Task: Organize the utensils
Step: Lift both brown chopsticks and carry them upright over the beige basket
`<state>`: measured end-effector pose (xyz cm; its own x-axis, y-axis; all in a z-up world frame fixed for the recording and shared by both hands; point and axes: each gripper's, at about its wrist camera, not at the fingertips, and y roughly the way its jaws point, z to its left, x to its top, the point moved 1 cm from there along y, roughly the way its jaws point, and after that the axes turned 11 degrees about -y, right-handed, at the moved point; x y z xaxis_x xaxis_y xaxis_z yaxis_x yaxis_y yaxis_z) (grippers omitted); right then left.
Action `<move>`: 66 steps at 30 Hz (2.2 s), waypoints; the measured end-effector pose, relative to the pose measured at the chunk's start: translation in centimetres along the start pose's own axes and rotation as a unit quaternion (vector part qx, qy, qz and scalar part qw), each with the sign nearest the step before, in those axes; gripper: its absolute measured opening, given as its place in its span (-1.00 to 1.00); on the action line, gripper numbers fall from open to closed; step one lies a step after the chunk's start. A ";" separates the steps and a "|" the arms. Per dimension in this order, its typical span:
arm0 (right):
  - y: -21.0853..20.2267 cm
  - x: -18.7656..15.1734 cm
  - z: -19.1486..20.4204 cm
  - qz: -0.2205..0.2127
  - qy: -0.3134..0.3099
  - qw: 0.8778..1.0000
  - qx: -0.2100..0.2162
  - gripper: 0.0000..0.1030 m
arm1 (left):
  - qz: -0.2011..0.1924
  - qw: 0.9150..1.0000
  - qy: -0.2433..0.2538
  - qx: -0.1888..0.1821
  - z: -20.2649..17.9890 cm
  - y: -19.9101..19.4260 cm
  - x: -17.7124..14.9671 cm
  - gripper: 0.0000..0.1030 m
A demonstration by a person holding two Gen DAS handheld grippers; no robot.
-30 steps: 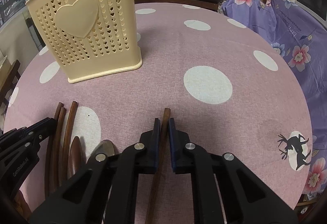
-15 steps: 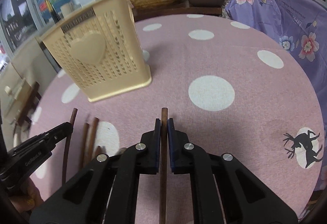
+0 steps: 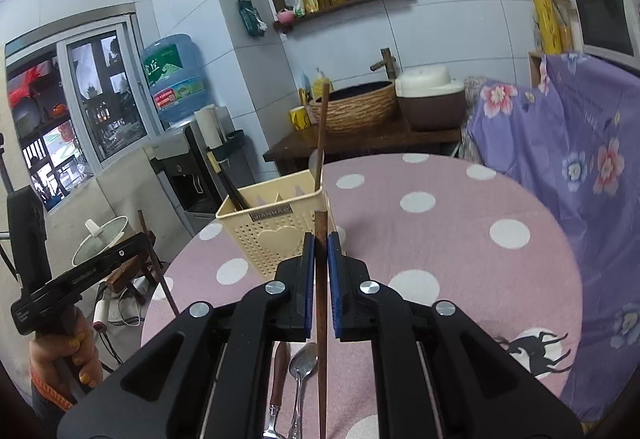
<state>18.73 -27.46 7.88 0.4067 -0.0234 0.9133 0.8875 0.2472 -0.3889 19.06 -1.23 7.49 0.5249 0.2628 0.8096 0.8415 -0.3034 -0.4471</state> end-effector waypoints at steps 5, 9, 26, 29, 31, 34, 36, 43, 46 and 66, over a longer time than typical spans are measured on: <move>-1.3 0.9 0.1 -0.020 -0.008 1.000 -0.009 -0.85 | -0.005 1.000 -0.001 0.003 0.0 0.0 0.0 -0.84; -1.5 1.3 0.6 -0.024 -0.024 0.999 -0.016 -0.85 | -0.012 1.000 -0.003 0.001 0.3 -0.5 0.4 -0.84; 0.1 3.1 0.8 -0.017 -0.041 0.999 -0.008 -0.85 | -0.035 0.999 0.004 -0.006 -0.3 -0.6 2.0 -0.85; 0.2 4.3 0.7 -0.020 -0.040 0.999 0.003 -0.85 | -0.040 0.999 0.004 -0.010 -0.5 -0.8 3.0 -0.85; 0.2 5.6 0.8 -0.024 -0.041 0.999 0.012 -0.85 | -0.040 0.999 0.001 -0.021 -0.8 -1.0 4.0 -0.85; -0.1 8.6 1.5 -0.041 -0.053 0.998 0.020 -0.85 | -0.055 0.998 0.003 -0.038 -1.7 -2.0 6.3 -0.85; -0.4 11.5 1.9 -0.059 -0.057 0.996 0.024 -0.85 | -0.079 0.996 0.014 -0.046 -3.0 -3.1 8.5 -0.85; 0.2 20.5 3.1 -0.122 -0.059 0.991 0.004 -0.85 | -0.152 0.987 0.021 -0.040 -6.4 -3.8 15.2 -0.85; 2.2 21.3 3.4 -0.117 -0.054 0.992 -0.007 -0.85 | -0.155 0.987 0.014 -0.028 -6.6 -2.0 16.2 -0.85; 12.8 10.7 3.3 -0.023 -0.064 0.997 -0.043 -0.85 | -0.044 0.999 -0.019 0.022 -1.3 8.0 7.1 -0.85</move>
<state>33.71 -21.32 13.13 0.3387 0.0919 0.9364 0.9222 0.1652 -0.3497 29.34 -3.00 10.17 0.4529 0.3206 0.8319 0.8887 -0.2374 -0.3923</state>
